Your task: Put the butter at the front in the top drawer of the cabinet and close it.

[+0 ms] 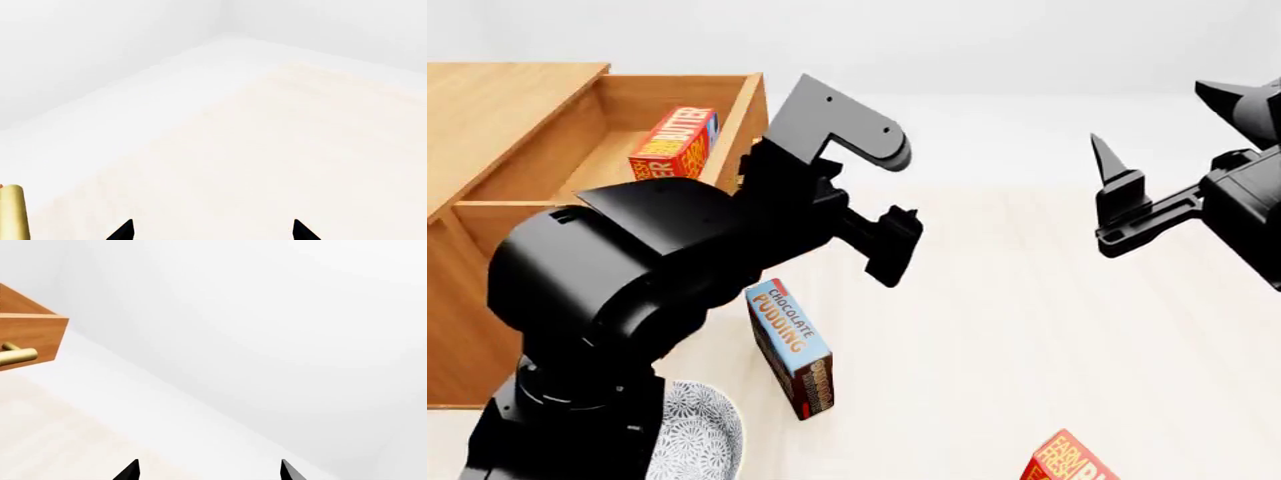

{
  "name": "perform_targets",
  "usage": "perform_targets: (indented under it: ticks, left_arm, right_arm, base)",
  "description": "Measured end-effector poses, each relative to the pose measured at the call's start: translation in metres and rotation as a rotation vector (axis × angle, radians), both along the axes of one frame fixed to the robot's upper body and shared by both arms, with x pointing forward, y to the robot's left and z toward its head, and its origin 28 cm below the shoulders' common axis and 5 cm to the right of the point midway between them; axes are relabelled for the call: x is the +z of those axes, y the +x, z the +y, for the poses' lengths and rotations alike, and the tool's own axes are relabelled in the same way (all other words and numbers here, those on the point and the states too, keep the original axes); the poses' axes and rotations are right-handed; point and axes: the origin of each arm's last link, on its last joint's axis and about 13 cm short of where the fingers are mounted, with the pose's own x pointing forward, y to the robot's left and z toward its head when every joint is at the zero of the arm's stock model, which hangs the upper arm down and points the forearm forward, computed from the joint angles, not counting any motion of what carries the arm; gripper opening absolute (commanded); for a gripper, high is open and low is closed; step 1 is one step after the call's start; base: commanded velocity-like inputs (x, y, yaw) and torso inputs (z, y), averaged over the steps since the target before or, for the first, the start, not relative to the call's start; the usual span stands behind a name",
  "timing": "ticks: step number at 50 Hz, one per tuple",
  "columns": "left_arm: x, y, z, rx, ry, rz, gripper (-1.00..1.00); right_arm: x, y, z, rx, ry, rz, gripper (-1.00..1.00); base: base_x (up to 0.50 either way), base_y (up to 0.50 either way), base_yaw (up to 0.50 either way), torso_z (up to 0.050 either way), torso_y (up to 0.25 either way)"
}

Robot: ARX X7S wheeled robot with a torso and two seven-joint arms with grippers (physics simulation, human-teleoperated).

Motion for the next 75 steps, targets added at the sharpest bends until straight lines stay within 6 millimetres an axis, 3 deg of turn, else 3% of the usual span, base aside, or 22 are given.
perform_targets:
  ticks: [17, 36, 50, 75]
  left_arm:
    - [-0.032, 0.010, 0.007, 0.059, 0.016, 0.063, 1.00]
    - [-0.054, 0.025, 0.027, 0.162, 0.013, 0.103, 1.00]
    - [-0.063, 0.033, 0.051, 0.254, 0.018, 0.117, 1.00]
    - [-0.061, 0.041, 0.108, 0.440, 0.011, 0.133, 1.00]
  right_arm:
    - [-0.004, 0.002, 0.002, 0.006, 0.003, 0.011, 1.00]
    - [-0.007, 0.003, 0.003, 0.008, 0.006, 0.017, 1.00]
    - [-0.006, 0.004, 0.005, 0.013, 0.004, 0.018, 1.00]
    - [-0.005, 0.004, 0.006, 0.017, -0.002, 0.020, 1.00]
  base:
    - [0.00, 0.00, 0.00, 0.000, 0.000]
    - [0.00, 0.00, 0.00, 0.000, 0.000]
    - [0.00, 0.00, 0.00, 0.000, 0.000]
    - [0.00, 0.00, 0.00, 0.000, 0.000]
